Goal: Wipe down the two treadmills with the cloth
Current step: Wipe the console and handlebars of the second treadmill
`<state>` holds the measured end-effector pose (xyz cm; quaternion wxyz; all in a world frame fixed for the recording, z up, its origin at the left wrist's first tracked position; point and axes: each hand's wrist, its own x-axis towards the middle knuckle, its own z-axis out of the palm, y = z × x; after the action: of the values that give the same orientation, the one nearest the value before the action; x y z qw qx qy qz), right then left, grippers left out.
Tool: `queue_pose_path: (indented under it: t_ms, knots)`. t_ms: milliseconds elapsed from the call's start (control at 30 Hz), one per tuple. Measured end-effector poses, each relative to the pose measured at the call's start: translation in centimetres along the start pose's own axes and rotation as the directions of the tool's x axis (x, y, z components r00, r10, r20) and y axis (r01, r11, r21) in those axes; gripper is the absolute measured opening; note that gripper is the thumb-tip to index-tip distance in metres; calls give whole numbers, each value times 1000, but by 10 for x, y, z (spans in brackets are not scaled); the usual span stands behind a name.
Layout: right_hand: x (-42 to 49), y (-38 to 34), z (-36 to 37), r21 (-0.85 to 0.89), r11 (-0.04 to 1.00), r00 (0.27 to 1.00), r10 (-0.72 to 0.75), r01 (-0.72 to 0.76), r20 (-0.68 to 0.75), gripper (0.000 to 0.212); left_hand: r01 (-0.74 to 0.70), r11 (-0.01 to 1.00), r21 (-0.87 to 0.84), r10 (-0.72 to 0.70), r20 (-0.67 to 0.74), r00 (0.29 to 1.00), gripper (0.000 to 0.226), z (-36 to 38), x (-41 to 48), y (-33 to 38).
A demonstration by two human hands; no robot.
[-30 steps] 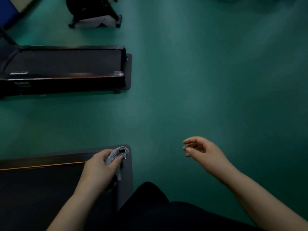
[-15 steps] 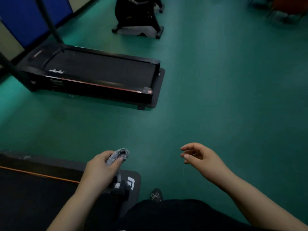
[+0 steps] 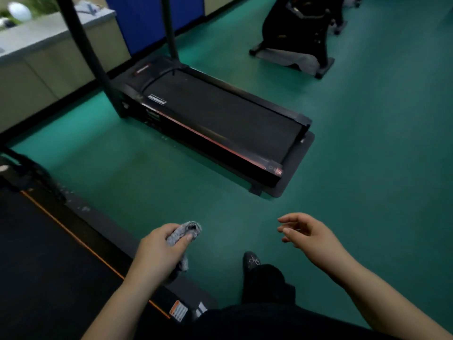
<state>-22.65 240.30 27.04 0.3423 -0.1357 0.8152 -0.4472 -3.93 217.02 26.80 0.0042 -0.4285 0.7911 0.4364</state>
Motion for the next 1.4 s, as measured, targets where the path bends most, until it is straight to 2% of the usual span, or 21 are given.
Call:
queue_pose_path:
  t_ms: [300,533,833,1000,1067,1400]
  knots:
    - [203,-130,-8,-101,979,960,-147,175,239,13,150,980,-129,-180,-264,948,3,-51,129,56]
    - [308,-198,47,-122,966,916,-171,229,364,14,250,937,-246,-323,-329,887,12,-96,207,45]
    - [416,-296,147,-117,970,927,-162,212,339,14,249,944,-219,-311,-331,891,17,-211,346,6]
    - [465,-360,195,-57,971,920,-199,231,336,15,187,966,-179,-243,-387,890,3,-289,415,6]
    - [487,-380,210,-45,972,916,-202,232,347,15,168,972,-163,-222,-410,885,5,-314,441,5]
    - [638,-481,269,-71,963,906,-219,261,361,17,237,955,-180,-292,-424,857,7,-386,596,-8]
